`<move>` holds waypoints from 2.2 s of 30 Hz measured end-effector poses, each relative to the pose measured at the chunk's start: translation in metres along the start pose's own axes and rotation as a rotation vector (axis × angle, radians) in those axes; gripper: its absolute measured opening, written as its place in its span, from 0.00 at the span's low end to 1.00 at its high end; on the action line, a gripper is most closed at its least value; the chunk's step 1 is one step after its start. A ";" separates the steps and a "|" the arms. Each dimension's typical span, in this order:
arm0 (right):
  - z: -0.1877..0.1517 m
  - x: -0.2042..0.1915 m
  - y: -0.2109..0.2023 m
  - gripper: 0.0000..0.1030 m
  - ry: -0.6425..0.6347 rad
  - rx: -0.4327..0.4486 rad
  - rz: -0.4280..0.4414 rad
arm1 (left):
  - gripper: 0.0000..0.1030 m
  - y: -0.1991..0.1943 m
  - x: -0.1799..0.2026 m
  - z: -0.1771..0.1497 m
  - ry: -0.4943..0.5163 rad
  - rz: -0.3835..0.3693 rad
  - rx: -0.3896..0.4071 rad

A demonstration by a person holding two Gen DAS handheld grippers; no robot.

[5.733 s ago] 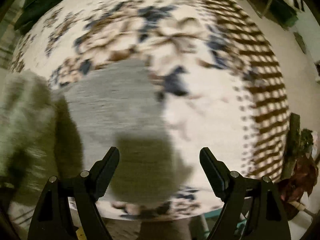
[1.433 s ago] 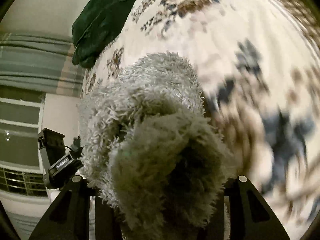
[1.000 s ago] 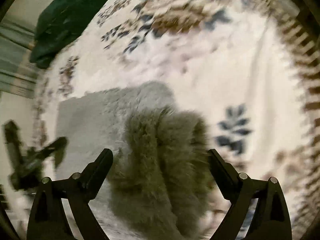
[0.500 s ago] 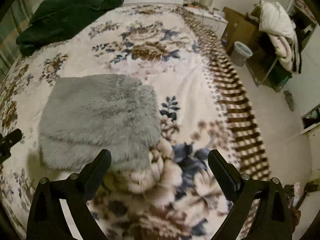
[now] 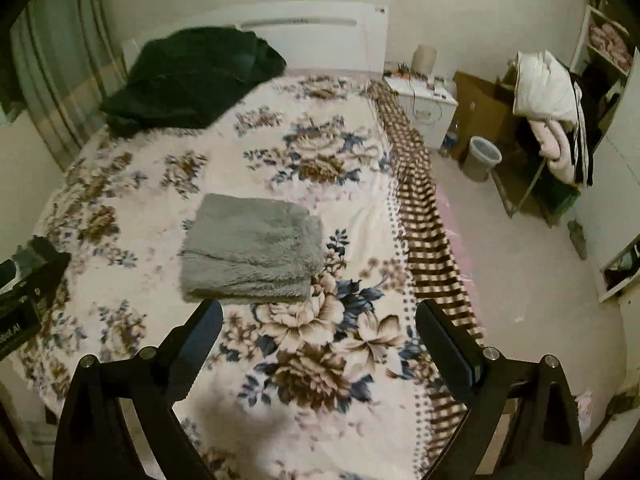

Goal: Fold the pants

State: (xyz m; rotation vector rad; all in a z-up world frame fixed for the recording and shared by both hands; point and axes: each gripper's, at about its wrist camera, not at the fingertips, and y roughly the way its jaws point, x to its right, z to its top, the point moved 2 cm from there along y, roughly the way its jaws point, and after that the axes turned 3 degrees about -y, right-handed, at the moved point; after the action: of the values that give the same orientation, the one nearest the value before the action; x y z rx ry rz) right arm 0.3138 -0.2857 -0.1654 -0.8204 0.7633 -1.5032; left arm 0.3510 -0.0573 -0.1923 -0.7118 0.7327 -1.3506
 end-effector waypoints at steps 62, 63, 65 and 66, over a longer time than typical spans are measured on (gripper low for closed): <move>-0.055 -0.011 -0.328 1.00 0.020 0.165 0.014 | 1.00 -0.227 -0.026 -0.041 0.007 -0.065 0.184; -0.056 -0.012 -0.329 1.00 0.021 0.166 0.014 | 1.00 -0.226 -0.026 -0.041 0.009 -0.066 0.184; -0.055 -0.012 -0.329 1.00 0.020 0.164 0.016 | 1.00 -0.226 -0.026 -0.041 0.009 -0.069 0.184; -0.056 -0.012 -0.330 1.00 0.021 0.164 0.017 | 1.00 -0.227 -0.026 -0.041 0.007 -0.068 0.182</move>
State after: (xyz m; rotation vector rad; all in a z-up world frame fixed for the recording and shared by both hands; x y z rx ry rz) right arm 0.0911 -0.2454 0.0815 -0.6747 0.6515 -1.5394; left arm 0.1825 -0.0531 -0.0327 -0.5912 0.5863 -1.4616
